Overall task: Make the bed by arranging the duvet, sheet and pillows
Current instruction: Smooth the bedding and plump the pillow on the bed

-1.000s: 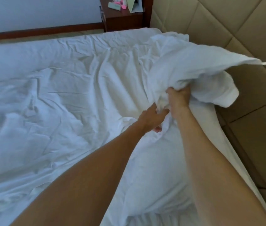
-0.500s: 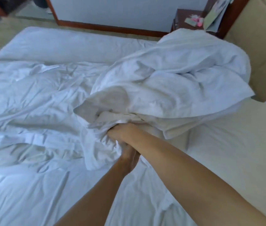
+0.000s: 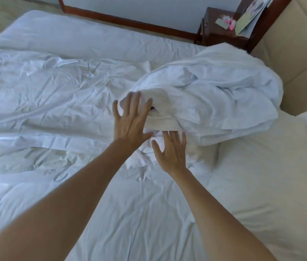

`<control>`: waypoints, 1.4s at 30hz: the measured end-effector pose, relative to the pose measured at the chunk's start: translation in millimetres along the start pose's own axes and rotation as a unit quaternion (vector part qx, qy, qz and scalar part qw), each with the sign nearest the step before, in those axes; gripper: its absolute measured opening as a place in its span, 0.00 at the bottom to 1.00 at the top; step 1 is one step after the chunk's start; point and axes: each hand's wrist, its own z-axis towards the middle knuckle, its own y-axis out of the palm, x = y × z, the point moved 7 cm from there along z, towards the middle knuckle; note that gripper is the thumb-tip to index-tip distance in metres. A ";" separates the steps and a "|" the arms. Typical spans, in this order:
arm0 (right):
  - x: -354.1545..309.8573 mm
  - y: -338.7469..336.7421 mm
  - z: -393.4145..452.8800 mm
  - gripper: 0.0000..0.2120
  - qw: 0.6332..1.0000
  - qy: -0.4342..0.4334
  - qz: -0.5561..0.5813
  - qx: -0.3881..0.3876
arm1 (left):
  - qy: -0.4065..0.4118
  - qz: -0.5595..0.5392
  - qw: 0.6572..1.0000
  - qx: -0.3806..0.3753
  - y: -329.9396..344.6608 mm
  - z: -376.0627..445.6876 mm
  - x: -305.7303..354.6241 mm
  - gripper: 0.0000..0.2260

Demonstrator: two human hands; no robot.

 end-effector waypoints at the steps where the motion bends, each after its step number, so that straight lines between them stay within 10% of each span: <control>1: 9.1 -6.5 -0.5 0.27 1.000 0.013 0.013 0.024 | 0.008 0.007 0.999 -0.038 9.1 14.7 5.6 0.48; 4: 58.0 -43.0 -5.3 0.21 0.969 0.112 0.140 0.172 | -0.005 -0.010 0.994 -0.110 30.5 46.6 20.2 0.55; 7: 125.9 -87.8 -24.4 0.25 0.843 0.320 0.219 0.374 | 0.015 0.004 0.992 -0.129 50.9 67.8 36.2 0.58; 10: 202.4 -68.4 -32.9 0.44 0.639 0.622 0.363 0.271 | 0.032 0.026 0.992 -0.118 67.3 78.8 48.5 0.54; 12: 227.4 -40.9 -4.9 0.49 0.562 0.596 0.560 0.125 | 0.039 0.050 0.994 -0.094 73.6 87.3 54.4 0.46; 15: 233.7 -33.6 37.3 0.40 0.543 0.476 0.688 0.074 | 0.042 0.059 0.990 -0.121 86.4 97.9 52.8 0.36; 20: 224.7 -44.0 87.8 0.40 0.589 0.446 0.649 0.182 | -0.043 -0.151 0.956 -0.249 120.7 93.8 27.2 0.42; 24: 173.3 -96.6 170.3 0.35 0.718 0.266 0.578 0.281 | -0.154 -0.361 0.895 -0.214 135.6 74.5 9.3 0.27; 30: -70.8 -68.2 286.9 0.28 0.872 0.007 0.489 -0.023 | -0.301 -0.705 0.562 -0.310 125.5 5.8 -32.9 0.11; 36: -25.4 1.4 225.2 0.25 0.987 0.043 0.089 -0.126 | -0.537 -0.587 0.582 -0.167 168.0 -45.4 -151.9 0.31; 39: 49.0 42.0 156.5 0.44 0.941 0.121 -0.113 -0.294 | -0.492 -0.657 0.522 -0.232 174.7 -31.8 -134.6 0.40; 42: 96.1 43.4 102.1 0.59 0.931 0.234 -0.112 -0.256 | -0.358 -0.713 0.529 -0.289 155.3 -22.1 -93.1 0.31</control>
